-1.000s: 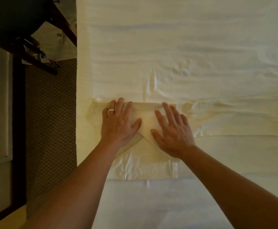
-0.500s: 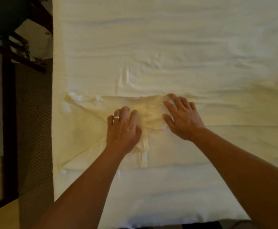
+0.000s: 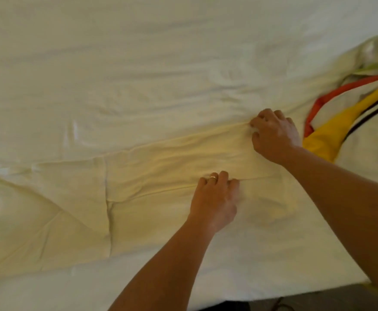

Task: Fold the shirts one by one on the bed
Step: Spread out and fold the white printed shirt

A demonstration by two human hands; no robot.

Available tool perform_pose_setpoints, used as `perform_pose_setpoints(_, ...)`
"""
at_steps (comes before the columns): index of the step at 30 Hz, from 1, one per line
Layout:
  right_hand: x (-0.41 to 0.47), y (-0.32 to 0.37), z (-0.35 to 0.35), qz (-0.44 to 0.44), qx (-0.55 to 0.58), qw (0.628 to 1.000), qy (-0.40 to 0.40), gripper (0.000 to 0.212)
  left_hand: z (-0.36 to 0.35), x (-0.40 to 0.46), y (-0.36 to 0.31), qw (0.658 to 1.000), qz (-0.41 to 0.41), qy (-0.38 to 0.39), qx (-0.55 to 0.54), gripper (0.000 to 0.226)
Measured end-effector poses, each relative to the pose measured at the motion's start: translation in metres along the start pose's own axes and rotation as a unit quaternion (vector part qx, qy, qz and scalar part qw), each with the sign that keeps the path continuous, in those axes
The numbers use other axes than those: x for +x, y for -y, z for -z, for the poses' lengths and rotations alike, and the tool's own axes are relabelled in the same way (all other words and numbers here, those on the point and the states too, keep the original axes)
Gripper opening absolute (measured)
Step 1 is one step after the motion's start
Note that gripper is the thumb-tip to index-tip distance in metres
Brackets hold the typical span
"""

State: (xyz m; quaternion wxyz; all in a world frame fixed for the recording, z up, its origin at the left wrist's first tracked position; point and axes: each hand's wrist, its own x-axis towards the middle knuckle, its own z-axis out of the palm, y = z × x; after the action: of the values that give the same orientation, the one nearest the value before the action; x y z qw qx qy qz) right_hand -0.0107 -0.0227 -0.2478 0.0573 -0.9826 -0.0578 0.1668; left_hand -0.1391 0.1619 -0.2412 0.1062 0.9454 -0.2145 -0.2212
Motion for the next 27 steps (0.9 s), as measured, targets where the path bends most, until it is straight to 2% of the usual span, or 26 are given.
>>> perform_pose_setpoints(3,0.005,-0.019,0.003,0.011,0.036,0.999,0.015,0.035,-0.007,0.02,-0.039,0.998,-0.044,0.035,-0.016,0.048)
perform_pose_setpoints(8,0.015,-0.03,-0.002,0.016,0.094,0.995,0.042,0.049,-0.024,0.034,-0.077,0.997,-0.077,0.031,0.003,0.061)
perform_pose_setpoints(11,0.019,-0.033,-0.004,0.01,0.113,0.992,0.063,0.04,-0.032,0.039,-0.09,0.997,-0.077,0.018,0.007,0.054)
perform_pose_setpoints(14,0.019,-0.035,-0.004,-0.006,0.111,0.991,0.076,0.028,-0.037,0.04,-0.101,0.997,-0.082,-0.007,-0.009,0.033)
perform_pose_setpoints(18,0.015,-0.028,0.008,-0.073,0.19,0.975,0.087,0.015,-0.027,0.035,-0.094,0.99,-0.053,-0.055,-0.12,0.017)
perform_pose_setpoints(22,0.012,-0.007,0.025,-0.132,0.304,0.939,0.09,0.016,-0.005,0.01,-0.071,0.968,-0.005,-0.127,-0.215,0.025)
perform_pose_setpoints(27,0.003,0.052,0.05,-0.159,0.391,0.901,0.099,0.012,0.019,-0.043,-0.035,0.934,0.117,-0.193,-0.278,0.023)
